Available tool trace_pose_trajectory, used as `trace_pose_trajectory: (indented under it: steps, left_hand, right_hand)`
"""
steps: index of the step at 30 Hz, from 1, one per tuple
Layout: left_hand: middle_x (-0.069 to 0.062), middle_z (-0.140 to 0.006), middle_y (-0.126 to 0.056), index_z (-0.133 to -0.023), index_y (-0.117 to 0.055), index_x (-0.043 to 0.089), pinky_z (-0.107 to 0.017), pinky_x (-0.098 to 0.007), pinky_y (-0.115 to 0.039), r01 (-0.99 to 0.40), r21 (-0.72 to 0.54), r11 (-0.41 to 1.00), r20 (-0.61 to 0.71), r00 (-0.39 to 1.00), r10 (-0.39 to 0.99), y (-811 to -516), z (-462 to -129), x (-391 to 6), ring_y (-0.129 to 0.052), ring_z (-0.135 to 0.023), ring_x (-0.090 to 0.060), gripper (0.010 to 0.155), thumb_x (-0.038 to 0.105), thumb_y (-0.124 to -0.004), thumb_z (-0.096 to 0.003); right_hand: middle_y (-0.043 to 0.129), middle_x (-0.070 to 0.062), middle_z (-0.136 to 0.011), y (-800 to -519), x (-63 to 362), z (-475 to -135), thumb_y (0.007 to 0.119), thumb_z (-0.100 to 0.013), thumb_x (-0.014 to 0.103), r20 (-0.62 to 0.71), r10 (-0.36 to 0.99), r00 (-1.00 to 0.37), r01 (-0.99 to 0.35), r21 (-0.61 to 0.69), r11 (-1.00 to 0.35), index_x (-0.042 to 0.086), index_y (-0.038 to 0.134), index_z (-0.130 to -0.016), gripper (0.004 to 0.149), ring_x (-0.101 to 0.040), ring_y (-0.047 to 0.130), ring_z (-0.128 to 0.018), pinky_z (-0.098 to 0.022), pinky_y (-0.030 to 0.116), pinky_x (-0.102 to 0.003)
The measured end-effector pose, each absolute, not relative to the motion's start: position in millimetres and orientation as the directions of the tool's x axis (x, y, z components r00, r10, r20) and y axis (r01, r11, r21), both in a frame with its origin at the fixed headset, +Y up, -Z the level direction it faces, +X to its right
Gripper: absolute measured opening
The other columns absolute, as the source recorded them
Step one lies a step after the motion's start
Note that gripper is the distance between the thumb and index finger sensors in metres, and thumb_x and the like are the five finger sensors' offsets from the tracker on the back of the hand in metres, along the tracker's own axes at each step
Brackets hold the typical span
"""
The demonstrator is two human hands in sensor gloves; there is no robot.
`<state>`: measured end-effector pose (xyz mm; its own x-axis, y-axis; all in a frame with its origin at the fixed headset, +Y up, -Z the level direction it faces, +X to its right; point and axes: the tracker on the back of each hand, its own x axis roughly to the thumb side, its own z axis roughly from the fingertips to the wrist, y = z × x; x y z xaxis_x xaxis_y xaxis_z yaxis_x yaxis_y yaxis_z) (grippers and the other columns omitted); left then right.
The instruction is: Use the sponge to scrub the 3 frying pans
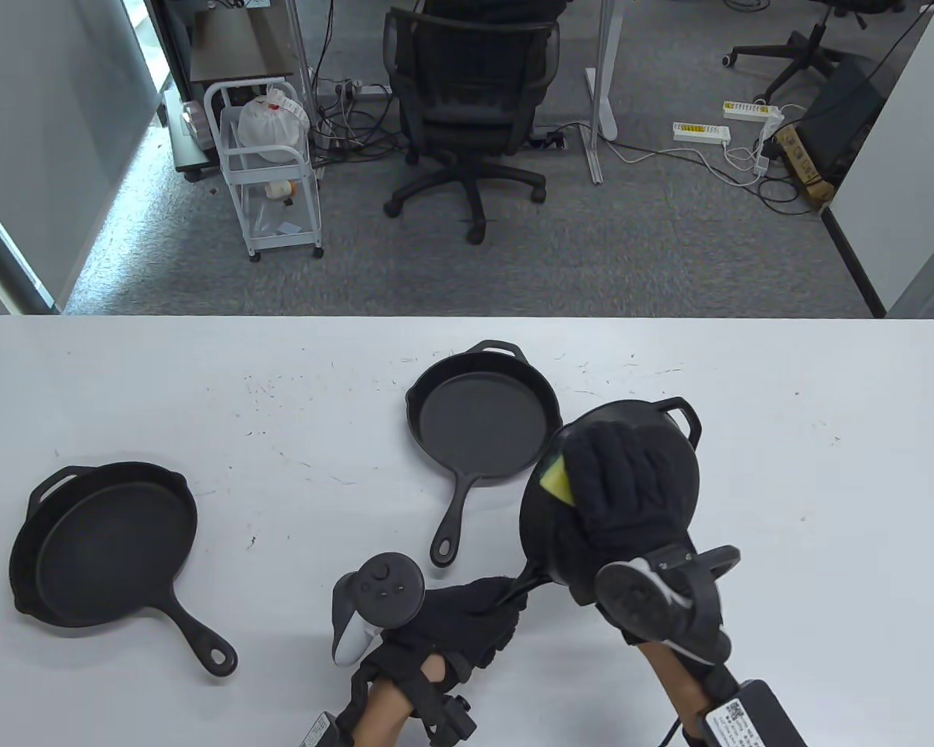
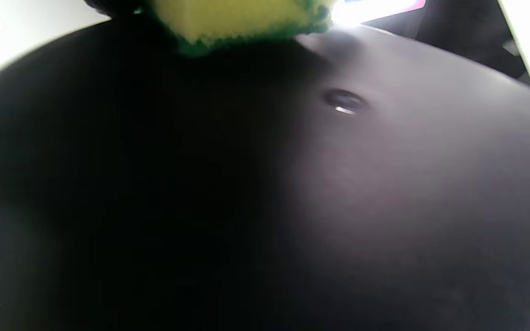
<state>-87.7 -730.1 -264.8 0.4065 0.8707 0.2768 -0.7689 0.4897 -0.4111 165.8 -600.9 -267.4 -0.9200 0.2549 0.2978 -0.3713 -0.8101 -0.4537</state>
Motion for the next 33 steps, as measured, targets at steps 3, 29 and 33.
trace_pose_trajectory:
  steps: [3,29,33]
  left_hand:
    - [-0.002,-0.055,-0.11,-0.092,-0.092,0.014,-0.051,-0.049,-0.093,-0.792,-0.408,0.455,0.27,0.371,0.888,-729.6,-265.1,-89.0,-0.111,-0.026,-0.018,0.054,0.039,-0.089,-0.0445]
    - [-0.002,-0.055,-0.11,-0.092,-0.092,0.014,-0.052,-0.049,-0.093,-0.773,-0.359,0.523,0.308,0.431,0.848,-722.6,-262.4,-89.9,-0.111,-0.027,-0.018,0.055,0.039,-0.089,-0.0432]
    - [-0.001,-0.056,-0.11,-0.092,-0.091,0.015,-0.052,-0.049,-0.093,-0.835,-0.331,0.44,0.29,0.354,0.889,-720.2,-263.4,-97.6,-0.111,-0.027,-0.017,0.054,0.039,-0.088,-0.044]
  right_hand:
    - [0.043,0.0,-0.117,-609.8,192.9,-277.9,0.068,-0.05,0.054,0.235,0.373,-0.897,-0.44,-0.405,-0.802,0.039,0.035,-0.109,0.069,-0.026,0.055,-0.109,-0.076,0.051,-0.059]
    - [0.033,0.003,-0.119,-619.6,184.9,-273.1,0.064,-0.051,0.052,0.267,0.39,-0.881,-0.467,-0.364,-0.806,0.042,0.026,-0.108,0.07,-0.026,0.042,-0.112,-0.077,0.044,-0.059]
    - [0.034,0.001,-0.118,-647.6,207.8,-278.1,0.064,-0.051,0.051,0.2,0.469,-0.86,-0.51,-0.339,-0.79,0.04,0.026,-0.108,0.069,-0.029,0.044,-0.111,-0.077,0.045,-0.06]
